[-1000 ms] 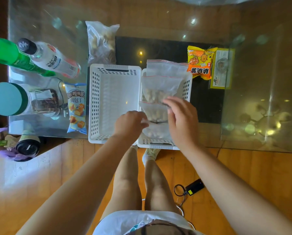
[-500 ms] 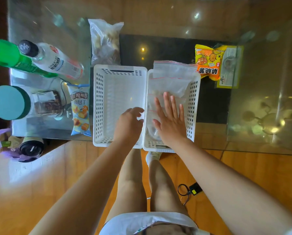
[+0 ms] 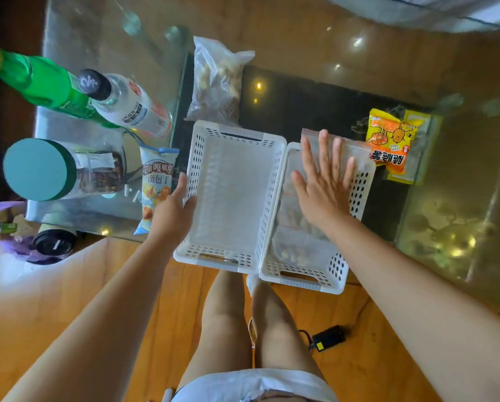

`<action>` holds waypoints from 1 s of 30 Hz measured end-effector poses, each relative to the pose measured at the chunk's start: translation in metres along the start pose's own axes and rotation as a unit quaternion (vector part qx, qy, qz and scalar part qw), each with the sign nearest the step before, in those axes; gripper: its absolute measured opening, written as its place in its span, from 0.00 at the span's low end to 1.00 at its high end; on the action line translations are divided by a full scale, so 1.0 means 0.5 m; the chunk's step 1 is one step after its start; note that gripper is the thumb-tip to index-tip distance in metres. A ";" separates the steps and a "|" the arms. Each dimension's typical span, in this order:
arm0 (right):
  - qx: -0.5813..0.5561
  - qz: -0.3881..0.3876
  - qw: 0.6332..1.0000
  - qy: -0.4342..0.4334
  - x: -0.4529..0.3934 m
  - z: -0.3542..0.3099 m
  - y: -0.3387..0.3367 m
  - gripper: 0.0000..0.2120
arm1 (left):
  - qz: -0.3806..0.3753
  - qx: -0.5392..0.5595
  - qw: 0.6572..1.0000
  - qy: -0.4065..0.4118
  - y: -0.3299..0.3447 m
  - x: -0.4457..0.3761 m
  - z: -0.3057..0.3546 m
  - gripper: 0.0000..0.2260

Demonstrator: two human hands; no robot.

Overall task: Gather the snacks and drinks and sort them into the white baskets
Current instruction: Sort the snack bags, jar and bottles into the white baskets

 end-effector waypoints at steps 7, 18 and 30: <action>0.019 -0.051 0.999 -0.004 -0.021 -0.002 0.012 0.26 | -0.039 -0.007 0.999 0.003 -0.021 -0.027 -0.003 0.20; -0.046 0.035 0.994 -0.096 -0.215 -0.164 -0.134 0.26 | -0.035 0.069 0.997 0.017 -0.021 -0.099 0.020 0.21; -0.143 -0.067 0.986 -0.058 -0.441 -0.276 -0.149 0.23 | -0.073 0.059 0.994 0.056 -0.009 -0.130 0.024 0.21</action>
Point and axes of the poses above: each hand's wrist, its own x-axis away from the middle knuckle, its own y-axis out of the palm, z = x × y, the point moved 4 cm from there along -x, towards the middle knuckle, and after that the axes turned 11 degrees about x, right-handed, at the moved point
